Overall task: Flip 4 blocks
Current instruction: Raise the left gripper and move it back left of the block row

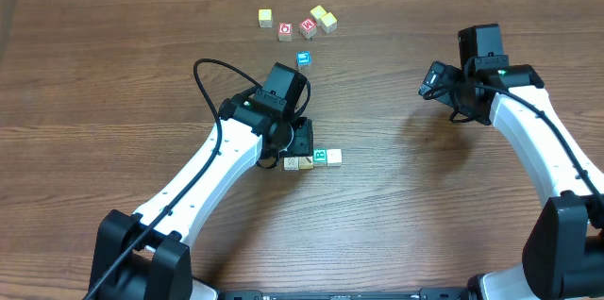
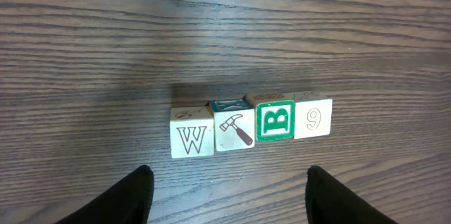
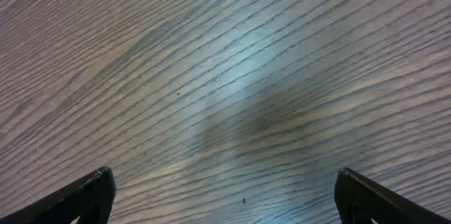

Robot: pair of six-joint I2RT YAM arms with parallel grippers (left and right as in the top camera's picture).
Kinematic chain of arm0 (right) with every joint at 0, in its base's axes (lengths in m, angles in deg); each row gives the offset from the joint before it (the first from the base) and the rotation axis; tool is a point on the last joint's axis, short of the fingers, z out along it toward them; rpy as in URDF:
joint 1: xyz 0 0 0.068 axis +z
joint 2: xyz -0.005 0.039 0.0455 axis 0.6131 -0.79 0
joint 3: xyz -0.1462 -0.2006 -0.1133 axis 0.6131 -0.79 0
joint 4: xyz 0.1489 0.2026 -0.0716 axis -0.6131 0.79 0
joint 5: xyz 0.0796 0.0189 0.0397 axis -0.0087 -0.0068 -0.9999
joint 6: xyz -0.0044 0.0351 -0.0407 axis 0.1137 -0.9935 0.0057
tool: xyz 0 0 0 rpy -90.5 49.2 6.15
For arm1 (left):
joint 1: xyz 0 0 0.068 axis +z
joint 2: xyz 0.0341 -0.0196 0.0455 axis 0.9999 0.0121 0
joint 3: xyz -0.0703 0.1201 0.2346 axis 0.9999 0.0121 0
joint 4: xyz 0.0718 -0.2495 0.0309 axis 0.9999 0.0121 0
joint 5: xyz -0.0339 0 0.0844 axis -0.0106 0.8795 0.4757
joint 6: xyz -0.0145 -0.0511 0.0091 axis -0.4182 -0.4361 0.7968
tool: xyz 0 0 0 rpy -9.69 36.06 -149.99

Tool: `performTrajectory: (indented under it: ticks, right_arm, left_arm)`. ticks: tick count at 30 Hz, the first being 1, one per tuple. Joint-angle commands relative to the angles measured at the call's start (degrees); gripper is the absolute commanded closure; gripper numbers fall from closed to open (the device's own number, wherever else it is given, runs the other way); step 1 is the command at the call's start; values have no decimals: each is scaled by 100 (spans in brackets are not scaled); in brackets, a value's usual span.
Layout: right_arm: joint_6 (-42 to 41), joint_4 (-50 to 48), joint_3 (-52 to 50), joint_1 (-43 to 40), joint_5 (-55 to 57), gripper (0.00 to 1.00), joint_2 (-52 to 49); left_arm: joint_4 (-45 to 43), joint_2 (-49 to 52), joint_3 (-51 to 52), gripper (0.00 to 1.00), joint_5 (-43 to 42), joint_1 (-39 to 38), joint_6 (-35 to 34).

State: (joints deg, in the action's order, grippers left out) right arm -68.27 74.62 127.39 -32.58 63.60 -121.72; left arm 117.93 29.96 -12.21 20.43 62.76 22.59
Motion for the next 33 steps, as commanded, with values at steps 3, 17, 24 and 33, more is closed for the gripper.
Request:
performTrajectory:
  ticks: [3,17,24,33]
  right_arm:
    - [22,-33,83,-11,13,0,61]
    - [22,-33,83,-11,13,0,61]
    - [22,-33,83,-11,13,0,61]
    - [22,-33,83,-11,13,0,61]
  left_arm:
    - [-39,-85,-105,33,74,-11,37]
    - [-149,-85,-105,96,555,-4,20]
    - [-376,-63,-105,96,627,20,15]
    - [-649,304,-107,96,658,533,-2]
